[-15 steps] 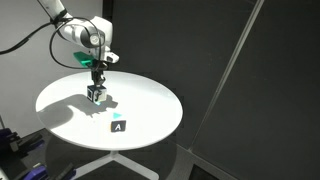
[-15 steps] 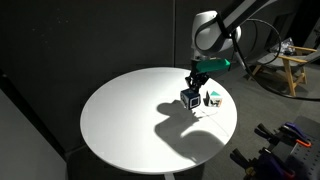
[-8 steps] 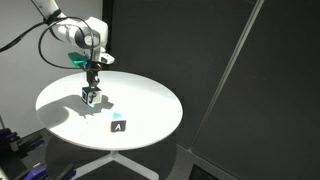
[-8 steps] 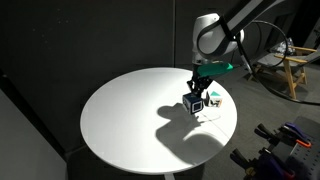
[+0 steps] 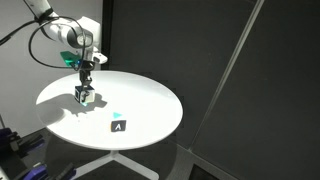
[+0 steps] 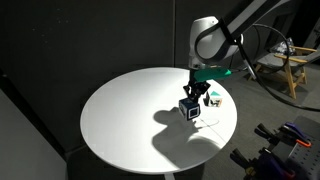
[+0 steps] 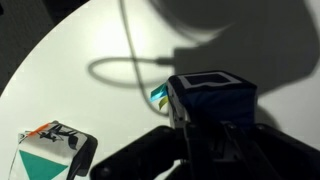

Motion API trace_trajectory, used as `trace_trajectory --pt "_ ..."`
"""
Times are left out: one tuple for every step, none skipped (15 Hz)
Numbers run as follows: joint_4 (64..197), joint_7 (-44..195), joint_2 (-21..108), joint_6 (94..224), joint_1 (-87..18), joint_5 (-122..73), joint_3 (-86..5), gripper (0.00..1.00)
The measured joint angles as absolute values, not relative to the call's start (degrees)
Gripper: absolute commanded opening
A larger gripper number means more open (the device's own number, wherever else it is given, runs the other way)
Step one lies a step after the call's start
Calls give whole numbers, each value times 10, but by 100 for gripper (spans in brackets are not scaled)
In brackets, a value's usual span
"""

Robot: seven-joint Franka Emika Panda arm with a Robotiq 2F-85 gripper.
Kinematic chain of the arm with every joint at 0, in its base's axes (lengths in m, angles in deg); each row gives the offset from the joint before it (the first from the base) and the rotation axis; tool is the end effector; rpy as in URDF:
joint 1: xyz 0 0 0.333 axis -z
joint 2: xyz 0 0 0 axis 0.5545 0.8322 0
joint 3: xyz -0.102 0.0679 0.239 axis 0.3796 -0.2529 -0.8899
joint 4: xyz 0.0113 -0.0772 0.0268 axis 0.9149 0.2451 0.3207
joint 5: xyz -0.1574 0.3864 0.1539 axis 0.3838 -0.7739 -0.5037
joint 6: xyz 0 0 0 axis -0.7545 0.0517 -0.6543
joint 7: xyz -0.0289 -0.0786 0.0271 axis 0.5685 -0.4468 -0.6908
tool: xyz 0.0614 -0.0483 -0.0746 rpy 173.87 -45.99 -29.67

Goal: Move the block to the left forward

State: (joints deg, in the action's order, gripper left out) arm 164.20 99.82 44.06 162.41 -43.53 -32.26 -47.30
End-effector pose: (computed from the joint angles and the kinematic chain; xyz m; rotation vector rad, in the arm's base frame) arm 0.5490 0.1236 0.1499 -3.0569 0.5509 0.1662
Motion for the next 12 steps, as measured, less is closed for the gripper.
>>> trace_trajectory --pt "1644 998 441 1631 -438 -325 -476 3" --pt "1646 998 441 1640 -441 -326 -478 3" --pt "1650 999 441 1649 -445 -326 -479 3" --pt "1653 1002 441 1659 -448 -326 -480 3" --pt "1656 1008 442 1667 -452 -326 -481 2" --pt "1659 1016 445 1674 -455 -326 -481 2" --pt "1660 1027 448 1682 -458 -326 -481 2" --pt "1662 1037 452 1688 -461 -326 -481 2" --pt "1664 1049 456 1695 -463 -326 -481 2" --pt "1665 1062 461 1700 -465 -326 -481 2" --pt "1665 1073 466 1705 -466 -326 -481 2" --pt "1665 1082 471 1710 -466 -326 -481 2"
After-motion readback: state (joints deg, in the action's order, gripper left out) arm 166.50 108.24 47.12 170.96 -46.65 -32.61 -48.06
